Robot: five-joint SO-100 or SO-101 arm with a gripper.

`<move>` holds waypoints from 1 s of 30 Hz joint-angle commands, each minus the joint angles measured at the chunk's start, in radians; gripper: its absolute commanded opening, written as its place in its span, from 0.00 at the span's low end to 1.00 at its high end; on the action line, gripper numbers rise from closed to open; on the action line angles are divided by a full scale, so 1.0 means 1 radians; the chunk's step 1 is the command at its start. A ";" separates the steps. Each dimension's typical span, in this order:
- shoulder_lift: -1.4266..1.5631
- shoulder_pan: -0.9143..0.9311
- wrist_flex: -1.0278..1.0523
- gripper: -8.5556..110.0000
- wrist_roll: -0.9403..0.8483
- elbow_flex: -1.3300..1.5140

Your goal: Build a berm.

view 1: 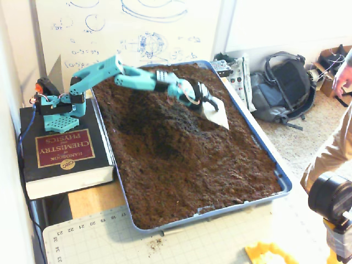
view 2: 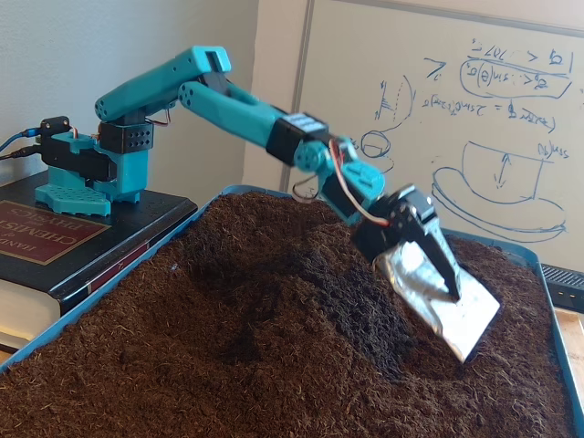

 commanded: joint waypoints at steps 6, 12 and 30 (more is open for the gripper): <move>-0.110 0.080 -0.299 0.07 -0.011 -0.077; -0.256 0.097 -0.314 0.07 -0.011 -0.077; -0.212 0.091 0.620 0.07 -0.098 -0.077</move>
